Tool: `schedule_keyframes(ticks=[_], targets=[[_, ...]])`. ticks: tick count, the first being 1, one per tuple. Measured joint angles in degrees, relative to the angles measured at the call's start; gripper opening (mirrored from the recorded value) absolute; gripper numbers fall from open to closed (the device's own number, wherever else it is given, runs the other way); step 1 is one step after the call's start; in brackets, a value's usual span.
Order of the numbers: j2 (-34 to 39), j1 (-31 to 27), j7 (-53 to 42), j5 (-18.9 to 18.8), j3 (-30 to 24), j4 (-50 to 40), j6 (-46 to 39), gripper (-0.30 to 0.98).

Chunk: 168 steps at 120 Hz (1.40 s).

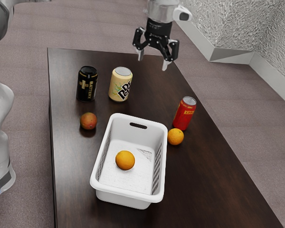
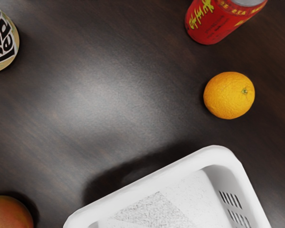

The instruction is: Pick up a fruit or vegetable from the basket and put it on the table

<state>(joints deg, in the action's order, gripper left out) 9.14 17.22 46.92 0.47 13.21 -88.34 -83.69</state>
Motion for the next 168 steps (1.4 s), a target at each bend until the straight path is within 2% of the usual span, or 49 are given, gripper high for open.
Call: schedule_keyframes(ticks=[40,49,64,76,91,136,168], targets=[[-2.8,-0.2,2.3,-0.4,0.2,-1.8,-0.8,0.69],[-4.3,1.8,2.0,-1.2,-0.3,-1.0,-1.0,0.69],[-5.1,-0.2,-2.4,-1.8,-7.7,-2.9,-2.7,0.69],[-1.9,-6.5,-5.6,-2.3,-17.3,-13.0,-6.8,0.69],[-1.3,-8.2,-10.4,-4.6,-21.8,-19.1,-12.6,0.68],[8.0,-9.3,-21.8,2.6,-28.6,-36.5,-22.5,0.69],[10.8,-11.4,-26.5,5.1,-30.8,-39.4,-25.0,0.69]])
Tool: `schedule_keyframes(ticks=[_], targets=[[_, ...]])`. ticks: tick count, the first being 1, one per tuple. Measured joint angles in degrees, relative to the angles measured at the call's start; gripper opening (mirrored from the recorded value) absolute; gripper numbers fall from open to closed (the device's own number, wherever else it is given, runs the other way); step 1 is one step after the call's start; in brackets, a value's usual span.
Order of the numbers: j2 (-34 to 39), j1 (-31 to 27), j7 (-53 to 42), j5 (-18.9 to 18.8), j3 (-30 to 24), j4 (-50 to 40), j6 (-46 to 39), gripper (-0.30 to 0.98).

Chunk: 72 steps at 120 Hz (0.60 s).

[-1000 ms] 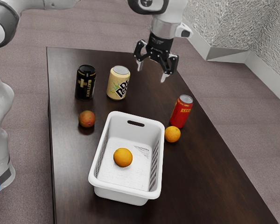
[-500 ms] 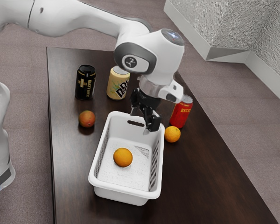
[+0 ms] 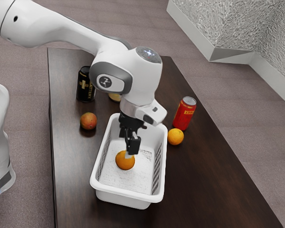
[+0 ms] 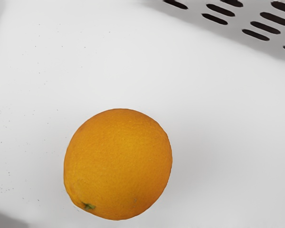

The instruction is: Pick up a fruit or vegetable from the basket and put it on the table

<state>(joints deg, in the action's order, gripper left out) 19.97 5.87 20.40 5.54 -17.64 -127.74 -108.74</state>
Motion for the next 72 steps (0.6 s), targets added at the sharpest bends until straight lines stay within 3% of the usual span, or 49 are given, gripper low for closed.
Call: schedule_keyframes(ticks=[72], targets=[[1.3,-4.0,-10.9,0.4,-2.5,-3.7,-2.1,0.69]])
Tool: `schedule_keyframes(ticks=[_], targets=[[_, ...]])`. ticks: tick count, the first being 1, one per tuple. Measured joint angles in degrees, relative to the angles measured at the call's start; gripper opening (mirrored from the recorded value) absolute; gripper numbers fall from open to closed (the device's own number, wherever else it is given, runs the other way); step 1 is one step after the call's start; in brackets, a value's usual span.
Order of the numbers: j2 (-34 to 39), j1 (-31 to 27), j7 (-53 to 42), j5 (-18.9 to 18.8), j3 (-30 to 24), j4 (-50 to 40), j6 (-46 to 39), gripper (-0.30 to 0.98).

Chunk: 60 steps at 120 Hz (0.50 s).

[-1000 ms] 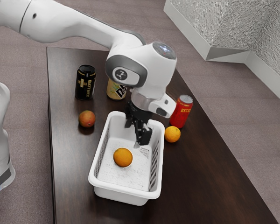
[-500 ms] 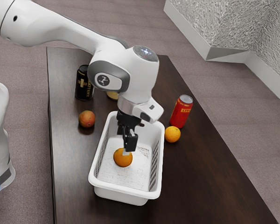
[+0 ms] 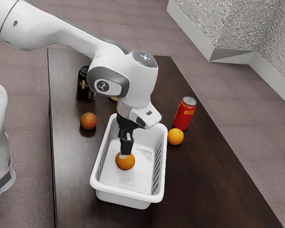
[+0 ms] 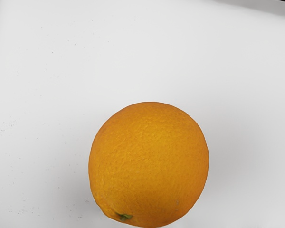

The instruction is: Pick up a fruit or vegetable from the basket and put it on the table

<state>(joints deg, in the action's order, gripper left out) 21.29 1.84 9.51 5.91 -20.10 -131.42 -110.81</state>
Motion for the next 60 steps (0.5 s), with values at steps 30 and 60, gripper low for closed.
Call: schedule_keyframes(ticks=[30,60], targets=[[-0.1,-0.4,-2.6,-0.3,-0.7,-1.2,-3.3,0.69],[-2.2,-0.9,-4.3,-0.2,-0.7,-1.6,-6.0,0.69]])
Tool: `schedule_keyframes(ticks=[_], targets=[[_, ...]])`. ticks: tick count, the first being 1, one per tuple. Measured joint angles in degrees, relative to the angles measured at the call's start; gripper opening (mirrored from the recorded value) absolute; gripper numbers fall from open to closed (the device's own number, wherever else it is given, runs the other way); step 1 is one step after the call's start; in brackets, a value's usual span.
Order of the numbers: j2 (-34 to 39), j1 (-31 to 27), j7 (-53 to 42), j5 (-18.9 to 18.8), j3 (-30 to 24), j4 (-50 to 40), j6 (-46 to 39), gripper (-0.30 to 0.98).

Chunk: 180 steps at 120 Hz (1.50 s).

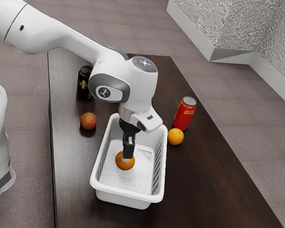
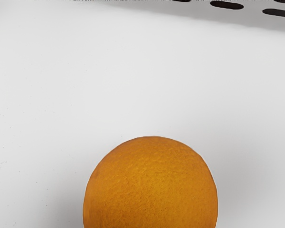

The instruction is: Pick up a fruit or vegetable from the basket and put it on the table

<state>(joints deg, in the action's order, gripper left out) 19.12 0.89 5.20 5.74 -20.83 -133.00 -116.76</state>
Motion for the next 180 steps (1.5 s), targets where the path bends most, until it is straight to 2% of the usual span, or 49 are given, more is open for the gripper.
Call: schedule_keyframes(ticks=[80,150,157,174,180], targets=[[-3.1,-0.4,-2.1,1.2,0.0,-4.4,-9.9,0.68],[-3.7,-0.7,-2.5,3.3,0.0,-6.4,-12.6,0.68],[-3.7,-0.7,-2.5,3.5,0.0,-6.5,-12.8,0.62],[-3.5,-1.1,-1.4,3.1,0.0,-6.5,-13.0,0.36],[-3.5,-1.5,-0.9,2.9,0.1,-6.4,-13.1,0.33]])
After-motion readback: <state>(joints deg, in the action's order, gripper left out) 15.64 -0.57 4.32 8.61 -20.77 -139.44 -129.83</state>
